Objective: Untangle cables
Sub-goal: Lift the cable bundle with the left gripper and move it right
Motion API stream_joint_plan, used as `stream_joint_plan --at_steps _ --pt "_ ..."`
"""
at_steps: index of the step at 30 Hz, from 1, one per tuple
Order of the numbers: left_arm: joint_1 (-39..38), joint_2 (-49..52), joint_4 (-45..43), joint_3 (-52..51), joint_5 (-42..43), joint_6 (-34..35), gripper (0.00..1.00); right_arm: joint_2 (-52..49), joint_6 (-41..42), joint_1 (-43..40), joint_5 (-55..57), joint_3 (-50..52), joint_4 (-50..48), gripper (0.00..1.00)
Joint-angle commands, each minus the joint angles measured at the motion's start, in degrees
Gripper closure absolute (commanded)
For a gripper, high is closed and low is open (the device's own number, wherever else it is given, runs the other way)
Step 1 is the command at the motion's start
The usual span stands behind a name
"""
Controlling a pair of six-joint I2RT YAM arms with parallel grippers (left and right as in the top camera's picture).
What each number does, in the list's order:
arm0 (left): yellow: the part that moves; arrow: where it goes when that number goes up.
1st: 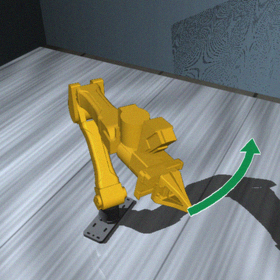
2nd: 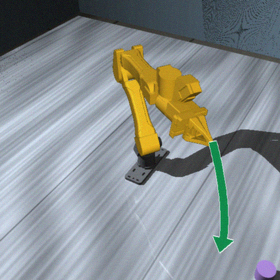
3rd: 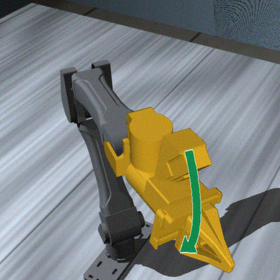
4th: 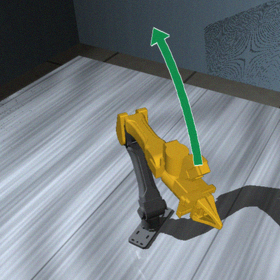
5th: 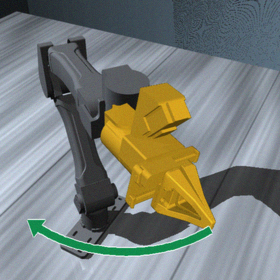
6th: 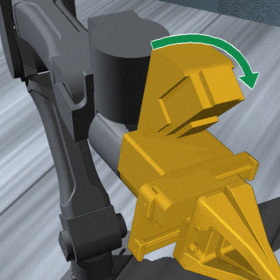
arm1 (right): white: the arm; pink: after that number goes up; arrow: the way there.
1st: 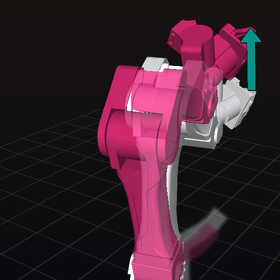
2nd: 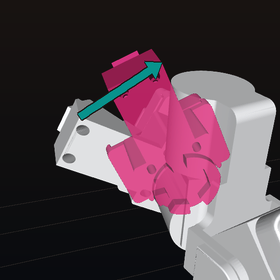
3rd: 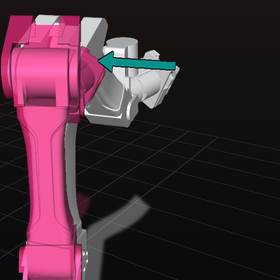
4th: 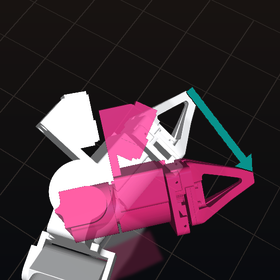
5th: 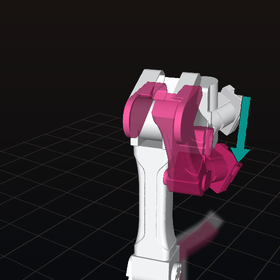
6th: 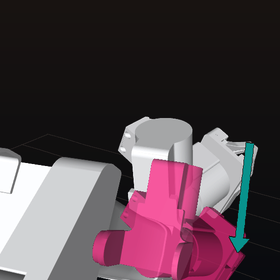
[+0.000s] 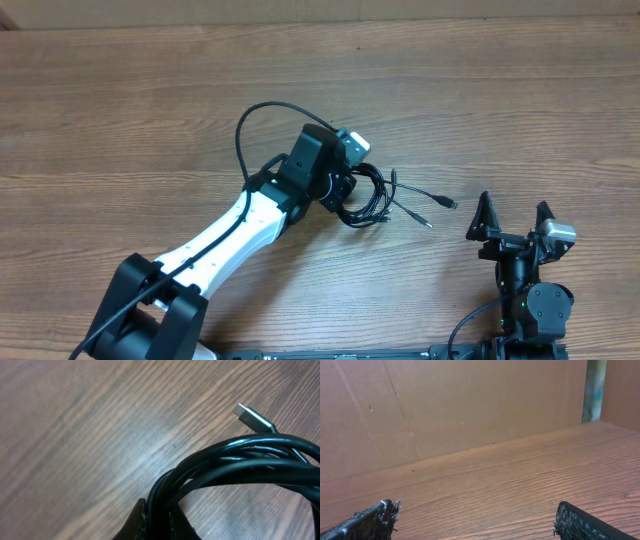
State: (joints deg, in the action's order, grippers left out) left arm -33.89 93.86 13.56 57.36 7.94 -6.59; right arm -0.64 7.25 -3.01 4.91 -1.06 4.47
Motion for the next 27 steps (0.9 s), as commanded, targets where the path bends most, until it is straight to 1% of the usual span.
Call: stream_joint_plan --at_steps 1,5,8,13,19,22,23,26,27 --pt "-0.20 -1.70 2.21 -0.07 0.66 8.46 0.96 0.20 -0.07 -0.28 0.39 0.61 -0.24 0.00" --pt "-0.20 -1.68 2.91 -0.07 0.61 14.60 0.96 0.20 -0.07 -0.28 0.39 0.61 -0.24 0.00" --pt "-0.20 -1.68 2.58 -0.07 0.59 15.91 0.96 0.20 -0.04 -0.28 0.39 0.61 -0.24 0.00" --pt "-0.20 -1.68 2.91 -0.07 0.68 16.15 0.96 0.20 -0.07 -0.28 0.39 0.61 -0.26 0.00" --pt "-0.20 -1.68 4.46 -0.09 0.44 22.47 0.96 0.20 -0.07 -0.28 0.39 0.61 -0.24 0.00" --pt "-0.20 -1.68 5.07 -0.09 0.42 22.58 0.96 0.20 -0.04 -0.28 0.39 0.61 -0.24 0.00" --pt "-0.20 -1.68 5.25 -0.09 0.28 23.61 0.96 0.20 -0.07 -0.28 0.39 0.61 -0.24 0.00" --pt "-0.20 -1.68 5.84 -0.09 -3.41 31.32 0.96 0.20 -0.07 -0.28 0.39 0.61 -0.24 0.00" --pt "-0.20 -1.68 6.08 -0.09 -5.64 35.28 0.96 0.20 -0.07 -0.28 0.39 0.61 -0.24 0.00"
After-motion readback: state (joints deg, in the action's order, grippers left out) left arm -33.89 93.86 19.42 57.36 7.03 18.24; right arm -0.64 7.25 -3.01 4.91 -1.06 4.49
